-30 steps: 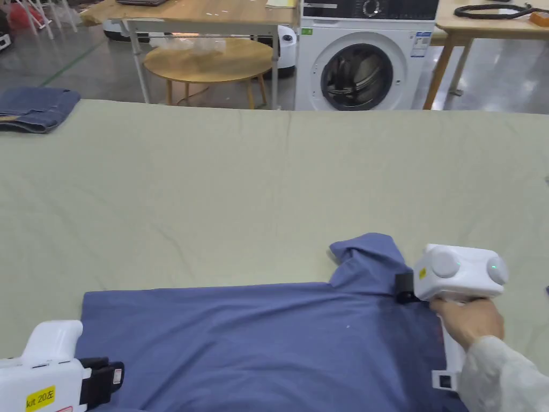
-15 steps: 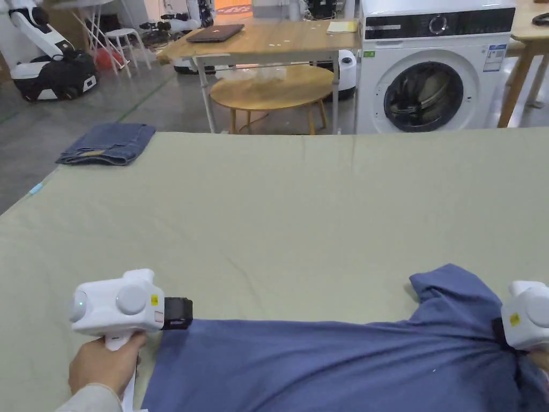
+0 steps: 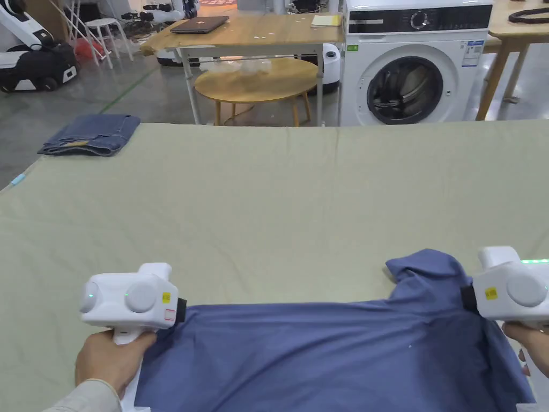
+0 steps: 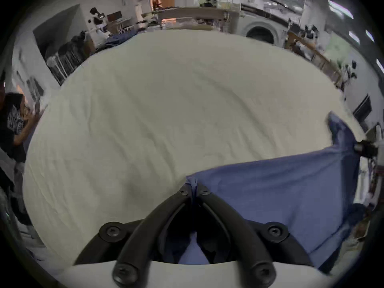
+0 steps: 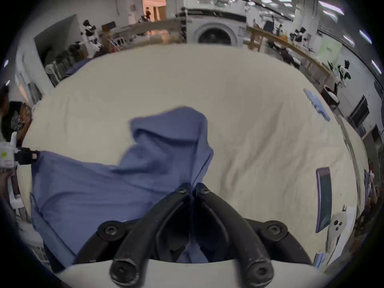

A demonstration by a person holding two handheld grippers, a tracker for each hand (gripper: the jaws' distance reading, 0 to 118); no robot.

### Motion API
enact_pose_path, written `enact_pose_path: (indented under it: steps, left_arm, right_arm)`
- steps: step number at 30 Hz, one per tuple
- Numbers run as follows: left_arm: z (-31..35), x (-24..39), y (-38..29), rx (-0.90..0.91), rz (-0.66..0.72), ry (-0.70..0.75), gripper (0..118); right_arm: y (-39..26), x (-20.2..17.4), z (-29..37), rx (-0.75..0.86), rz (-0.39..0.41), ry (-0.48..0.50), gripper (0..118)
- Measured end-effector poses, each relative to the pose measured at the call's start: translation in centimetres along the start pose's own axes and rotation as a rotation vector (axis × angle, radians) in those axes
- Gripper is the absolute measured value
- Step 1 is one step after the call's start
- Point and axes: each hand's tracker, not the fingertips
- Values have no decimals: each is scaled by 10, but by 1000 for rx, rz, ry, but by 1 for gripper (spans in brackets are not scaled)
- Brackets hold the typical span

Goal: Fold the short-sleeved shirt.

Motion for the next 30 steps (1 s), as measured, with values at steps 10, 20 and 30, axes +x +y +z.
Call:
enact_pose_path:
  steps: [10, 20, 30]
  left_arm:
    - [118, -39, -71, 117, -87, -107, 0]
    - [145, -111, -185, 25, 37, -193, 0]
    - [123, -100, -220, -35, 16, -185, 3]
  right_arm:
    - [-81, -6, 155, 156, 126, 125, 2]
    - [-234, 30, 183, -50, -22, 112, 2]
    - [-278, 25, 161, -95, -14, 79, 7]
